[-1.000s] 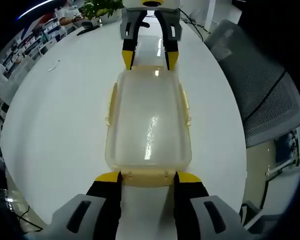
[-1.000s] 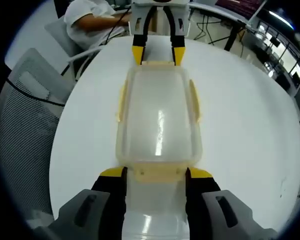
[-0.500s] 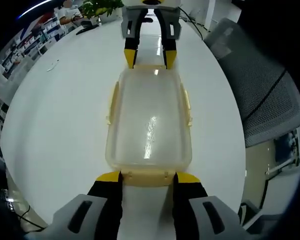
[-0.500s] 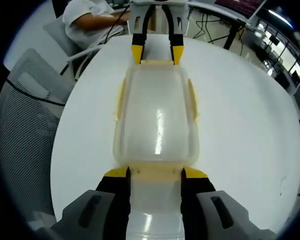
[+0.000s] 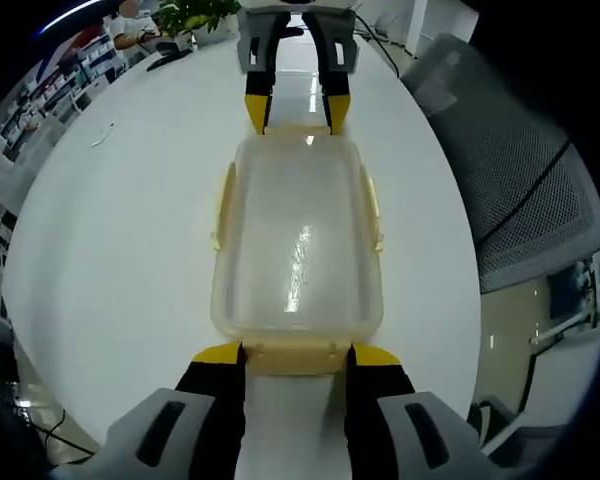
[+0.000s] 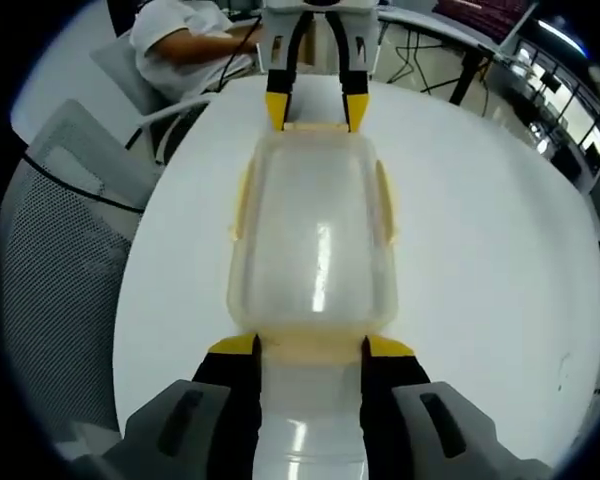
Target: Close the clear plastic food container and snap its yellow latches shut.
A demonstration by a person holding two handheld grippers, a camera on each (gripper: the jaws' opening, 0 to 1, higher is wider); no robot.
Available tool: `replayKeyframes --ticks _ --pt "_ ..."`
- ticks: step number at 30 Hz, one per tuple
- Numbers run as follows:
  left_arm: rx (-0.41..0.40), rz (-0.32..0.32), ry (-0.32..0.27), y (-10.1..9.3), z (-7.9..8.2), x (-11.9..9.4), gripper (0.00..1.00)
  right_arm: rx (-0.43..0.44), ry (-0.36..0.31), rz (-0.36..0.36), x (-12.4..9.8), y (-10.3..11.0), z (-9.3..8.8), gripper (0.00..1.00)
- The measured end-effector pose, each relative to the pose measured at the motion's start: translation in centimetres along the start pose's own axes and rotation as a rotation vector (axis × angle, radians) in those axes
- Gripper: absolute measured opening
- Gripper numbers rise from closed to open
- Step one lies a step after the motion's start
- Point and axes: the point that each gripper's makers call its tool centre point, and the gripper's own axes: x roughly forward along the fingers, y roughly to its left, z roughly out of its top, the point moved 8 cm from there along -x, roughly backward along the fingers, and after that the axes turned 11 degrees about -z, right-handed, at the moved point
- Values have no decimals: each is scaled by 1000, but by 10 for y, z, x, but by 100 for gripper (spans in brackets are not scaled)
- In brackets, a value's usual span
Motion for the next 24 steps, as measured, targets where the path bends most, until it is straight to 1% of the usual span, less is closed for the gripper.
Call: replayKeyframes --ticks 3,11,18,21,24 --pt "1 4 3 -3 3 -5 32 -1 -5 0 -6 0 1 34" --pt "-21 8 18 -11 15 -19 32 4 -22 10 -29 0 4 35" --pt "-25 11 8 -17 29 -29 32 -11 -31 0 -46 -1 -1 35" --pt "-21 16 -3 -19 36 -33 32 -11 -37 -4 -55 -1 -4 35" --pt "-19 12 -28 -21 42 -36 32 -9 -41 -1 -63 -1 -9 35"
